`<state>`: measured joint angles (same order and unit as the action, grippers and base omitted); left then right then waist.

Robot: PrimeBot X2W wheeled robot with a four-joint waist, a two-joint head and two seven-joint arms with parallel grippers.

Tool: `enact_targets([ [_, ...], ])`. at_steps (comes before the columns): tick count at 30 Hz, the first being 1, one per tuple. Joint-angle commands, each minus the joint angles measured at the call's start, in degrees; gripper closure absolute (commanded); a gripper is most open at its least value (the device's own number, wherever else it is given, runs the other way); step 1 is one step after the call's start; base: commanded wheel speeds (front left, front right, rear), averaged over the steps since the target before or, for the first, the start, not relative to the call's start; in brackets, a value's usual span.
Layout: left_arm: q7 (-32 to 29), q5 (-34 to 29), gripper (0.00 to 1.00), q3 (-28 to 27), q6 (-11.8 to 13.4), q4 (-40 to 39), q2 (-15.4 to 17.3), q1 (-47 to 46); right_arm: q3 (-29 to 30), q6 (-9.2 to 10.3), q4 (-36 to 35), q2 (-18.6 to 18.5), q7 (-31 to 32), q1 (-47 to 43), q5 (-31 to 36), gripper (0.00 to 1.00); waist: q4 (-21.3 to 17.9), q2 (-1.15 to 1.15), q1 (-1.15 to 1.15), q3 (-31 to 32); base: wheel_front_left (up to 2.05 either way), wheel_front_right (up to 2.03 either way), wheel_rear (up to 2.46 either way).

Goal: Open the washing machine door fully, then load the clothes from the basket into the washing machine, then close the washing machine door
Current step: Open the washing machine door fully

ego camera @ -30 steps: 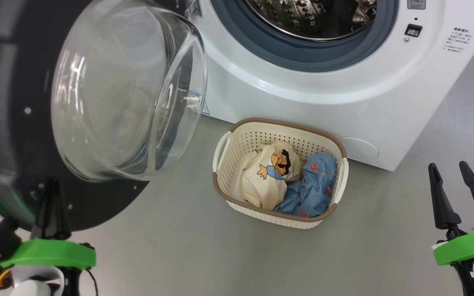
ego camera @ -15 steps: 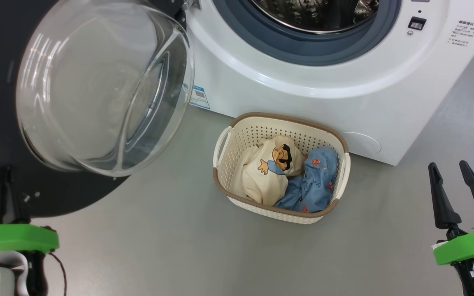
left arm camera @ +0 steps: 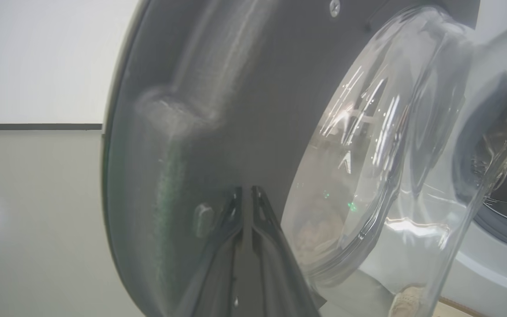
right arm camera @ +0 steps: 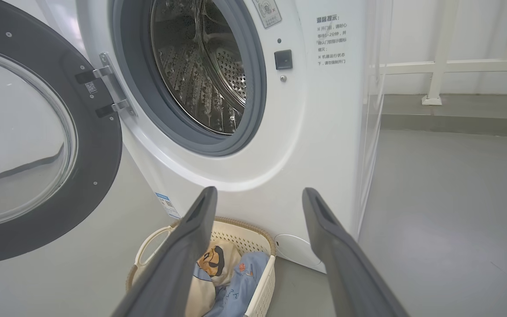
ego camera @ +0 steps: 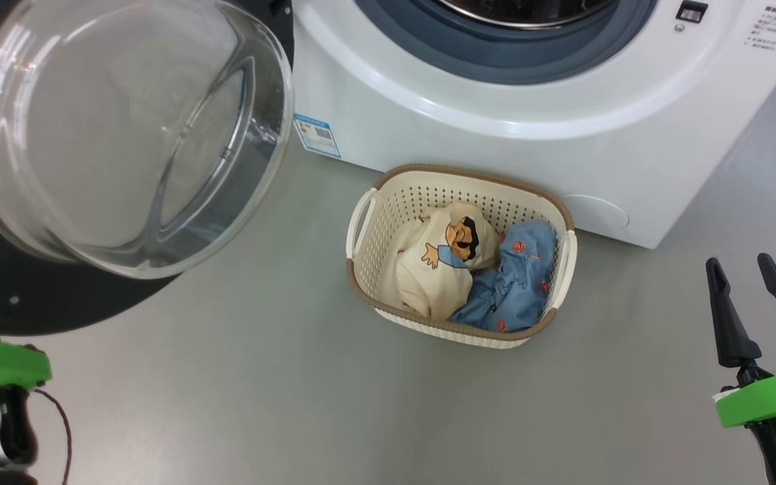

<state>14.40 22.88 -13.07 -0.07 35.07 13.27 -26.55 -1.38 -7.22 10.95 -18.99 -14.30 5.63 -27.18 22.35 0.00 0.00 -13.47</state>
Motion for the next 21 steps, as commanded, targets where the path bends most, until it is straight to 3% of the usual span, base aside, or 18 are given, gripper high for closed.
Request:
enact_targets([
  [1,0.6,-1.4,1.0,-3.1,-0.4,-0.4,3.3,-3.1,-1.0,-0.26,-1.6,-1.7,-0.7,1.7,0.3,0.0,-0.3,0.0,0.0,-1.4,0.0,0.0,0.0],
  [21,0.6,-8.7,1.0,-14.2,-2.1,5.9,4.7,-10.7,-2.9,-0.26,-2.0,-4.1,-0.7,6.6,0.9,0.0,-1.6,0.0,0.0,-8.6,0.0,0.0,0.0],
])
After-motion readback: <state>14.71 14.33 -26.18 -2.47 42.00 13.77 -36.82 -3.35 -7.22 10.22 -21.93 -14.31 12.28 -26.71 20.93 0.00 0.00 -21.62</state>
